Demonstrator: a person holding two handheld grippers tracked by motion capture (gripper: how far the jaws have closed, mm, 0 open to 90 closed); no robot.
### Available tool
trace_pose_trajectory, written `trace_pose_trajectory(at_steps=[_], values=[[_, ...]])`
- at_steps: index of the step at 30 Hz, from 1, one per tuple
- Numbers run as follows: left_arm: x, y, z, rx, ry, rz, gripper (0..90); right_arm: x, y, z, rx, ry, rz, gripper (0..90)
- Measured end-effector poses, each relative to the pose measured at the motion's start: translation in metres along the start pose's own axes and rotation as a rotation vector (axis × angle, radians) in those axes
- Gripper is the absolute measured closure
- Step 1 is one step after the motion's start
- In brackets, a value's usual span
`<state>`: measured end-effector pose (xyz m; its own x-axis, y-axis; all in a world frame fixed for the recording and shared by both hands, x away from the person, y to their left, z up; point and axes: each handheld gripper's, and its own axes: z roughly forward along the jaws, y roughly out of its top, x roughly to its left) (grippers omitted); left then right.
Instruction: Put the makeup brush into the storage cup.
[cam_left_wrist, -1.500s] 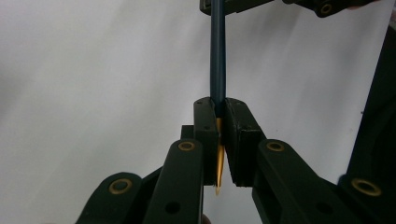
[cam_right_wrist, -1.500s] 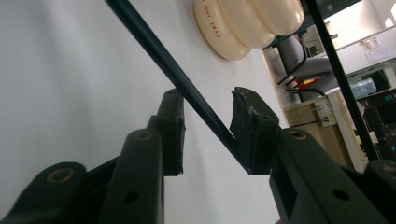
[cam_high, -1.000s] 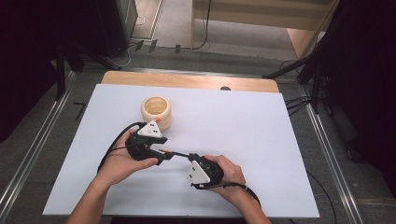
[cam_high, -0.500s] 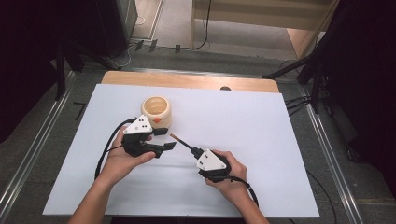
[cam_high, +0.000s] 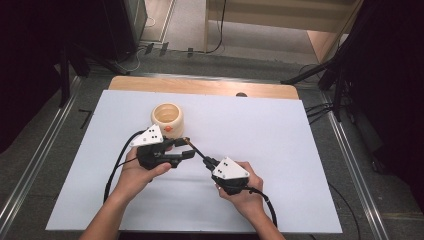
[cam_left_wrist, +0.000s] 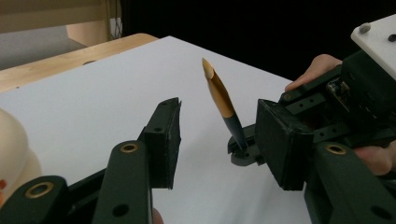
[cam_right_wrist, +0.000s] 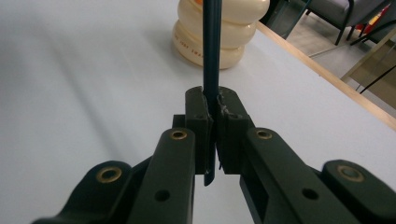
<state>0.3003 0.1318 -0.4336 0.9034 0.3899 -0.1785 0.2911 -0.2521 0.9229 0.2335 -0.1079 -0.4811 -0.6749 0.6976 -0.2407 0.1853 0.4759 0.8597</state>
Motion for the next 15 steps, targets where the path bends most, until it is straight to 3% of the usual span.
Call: trace_pose_trajectory(at_steps=[3,4,9,10,11,13,14,15], values=[[-0.0009,-0.0018,0.0032,-0.010,-0.014,-0.018,59.0,0.0018,0.0008,0.0003,-0.006,0.011,0.003,86.0],[-0.0009,-0.0019,0.0038,-0.016,-0.030,-0.045,61.8,0.0027,0.0010,0.0004,-0.008,0.016,0.004,86.0],[-0.0019,-0.0020,0.0042,-0.014,-0.048,-0.051,78.1,0.0031,0.0013,0.0005,-0.021,0.039,0.016,86.0],[-0.0022,-0.0023,0.0043,-0.016,-0.064,-0.050,78.1,0.0033,0.0013,0.0007,-0.022,0.045,0.020,86.0],[-0.0022,-0.0018,0.0040,-0.012,-0.109,-0.068,83.6,0.0029,0.0007,0.0017,-0.023,0.050,0.012,85.8],[-0.0042,-0.0012,0.0039,-0.002,-0.100,-0.046,84.5,0.0028,0.0001,0.0025,-0.024,0.065,0.014,84.1],[-0.0051,-0.0010,0.0040,0.006,-0.094,-0.036,84.5,0.0023,-0.0003,0.0027,-0.027,0.073,0.017,76.7],[-0.0051,-0.0010,0.0040,0.006,-0.094,-0.036,84.5,0.0023,-0.0003,0.0027,-0.027,0.073,0.017,76.7]])
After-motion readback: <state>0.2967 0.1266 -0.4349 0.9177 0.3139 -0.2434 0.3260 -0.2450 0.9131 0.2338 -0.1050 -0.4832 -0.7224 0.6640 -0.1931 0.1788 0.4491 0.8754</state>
